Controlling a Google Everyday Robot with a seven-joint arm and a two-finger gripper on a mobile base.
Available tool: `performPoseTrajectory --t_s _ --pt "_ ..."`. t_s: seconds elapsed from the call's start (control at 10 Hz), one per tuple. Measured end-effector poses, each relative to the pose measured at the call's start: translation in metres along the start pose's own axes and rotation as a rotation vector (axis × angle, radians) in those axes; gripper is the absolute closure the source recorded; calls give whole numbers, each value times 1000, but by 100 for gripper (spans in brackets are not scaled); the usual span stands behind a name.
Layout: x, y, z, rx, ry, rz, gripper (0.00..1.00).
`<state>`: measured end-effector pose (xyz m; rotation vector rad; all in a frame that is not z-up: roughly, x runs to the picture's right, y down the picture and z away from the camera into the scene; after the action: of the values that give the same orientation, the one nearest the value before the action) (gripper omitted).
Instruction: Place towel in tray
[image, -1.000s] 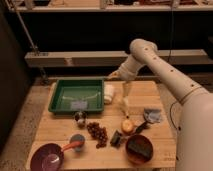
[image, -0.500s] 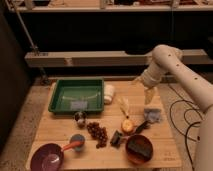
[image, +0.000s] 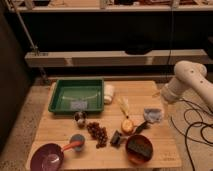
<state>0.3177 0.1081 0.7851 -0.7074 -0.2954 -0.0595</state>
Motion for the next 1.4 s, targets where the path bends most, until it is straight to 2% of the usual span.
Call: performPoseTrajectory --t_s 0.1,0.3,0.7,0.9,1.1,1.4 --pt "9 4 11 4 -6 13 20" --pt "11 -3 28 28 -26 24 20" --pt "-26 -52 56 123 -71 41 20" --pt "-21 -54 75 123 -114 60 20" --pt "-14 -46 82 113 -124 76 20" --pt "-10 -32 60 80 -102 81 20"
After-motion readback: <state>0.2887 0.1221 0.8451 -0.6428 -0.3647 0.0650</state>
